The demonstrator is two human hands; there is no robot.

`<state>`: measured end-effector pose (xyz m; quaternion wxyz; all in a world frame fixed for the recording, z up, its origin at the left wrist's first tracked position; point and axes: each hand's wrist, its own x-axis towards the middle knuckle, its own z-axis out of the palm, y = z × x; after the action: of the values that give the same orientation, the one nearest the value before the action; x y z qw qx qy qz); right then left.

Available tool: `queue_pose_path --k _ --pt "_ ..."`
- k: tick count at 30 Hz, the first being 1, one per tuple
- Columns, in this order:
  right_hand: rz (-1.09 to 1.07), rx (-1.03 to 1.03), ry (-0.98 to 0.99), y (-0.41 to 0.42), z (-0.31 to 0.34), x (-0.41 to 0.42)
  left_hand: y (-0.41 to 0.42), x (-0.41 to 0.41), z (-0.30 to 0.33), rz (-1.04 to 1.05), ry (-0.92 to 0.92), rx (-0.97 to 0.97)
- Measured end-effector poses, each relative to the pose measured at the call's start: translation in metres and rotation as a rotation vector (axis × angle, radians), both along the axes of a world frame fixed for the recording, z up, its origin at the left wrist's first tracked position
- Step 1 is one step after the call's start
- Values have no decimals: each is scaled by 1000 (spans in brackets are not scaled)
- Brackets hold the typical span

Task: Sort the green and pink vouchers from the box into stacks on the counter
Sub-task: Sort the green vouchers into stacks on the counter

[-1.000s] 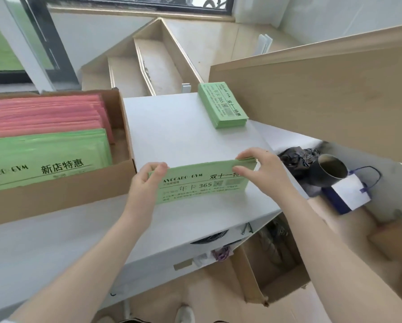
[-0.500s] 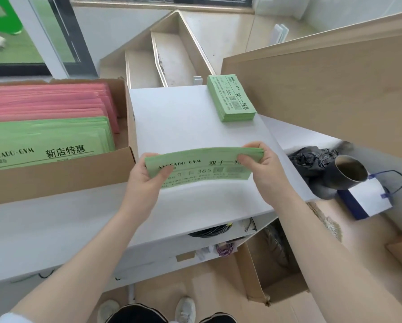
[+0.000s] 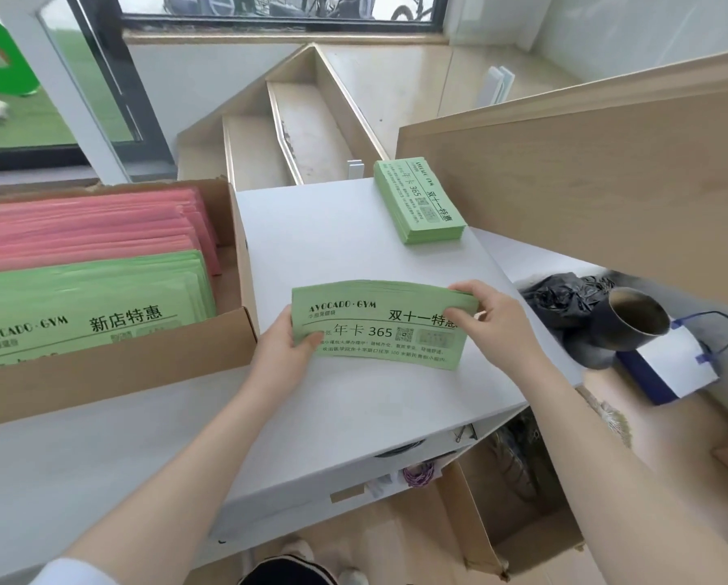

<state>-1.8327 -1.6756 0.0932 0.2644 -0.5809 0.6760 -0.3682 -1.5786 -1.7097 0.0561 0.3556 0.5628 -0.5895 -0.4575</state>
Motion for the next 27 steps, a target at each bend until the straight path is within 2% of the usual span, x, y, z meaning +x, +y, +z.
queue_pose_path --k 2,4,7,10,12,16,20,24,27 --pt "-11 53 72 -13 2 -4 -10 0 1 -9 2 6" --pt "-51 107 30 -25 -1 -8 -19 -6 2 10 78 20" --pt "-166 135 -136 -42 -6 -11 -32 -26 12 145 317 85" --pt "-262 168 -363 -58 -9 -10 -51 -49 16 269 623 236" --pt "-278 231 -464 -68 -14 -10 -67 -64 14 294 735 304" --pt "-240 370 -477 -91 -27 -5 -101 -91 5 426 586 300" --pt "-202 382 -488 -115 -35 1 -135 -99 15 477 500 195" --pt "-132 373 -455 -132 -41 4 -166 -98 13 328 458 174" --pt "-68 325 -302 -136 -44 2 -169 -96 -1 171 329 145"
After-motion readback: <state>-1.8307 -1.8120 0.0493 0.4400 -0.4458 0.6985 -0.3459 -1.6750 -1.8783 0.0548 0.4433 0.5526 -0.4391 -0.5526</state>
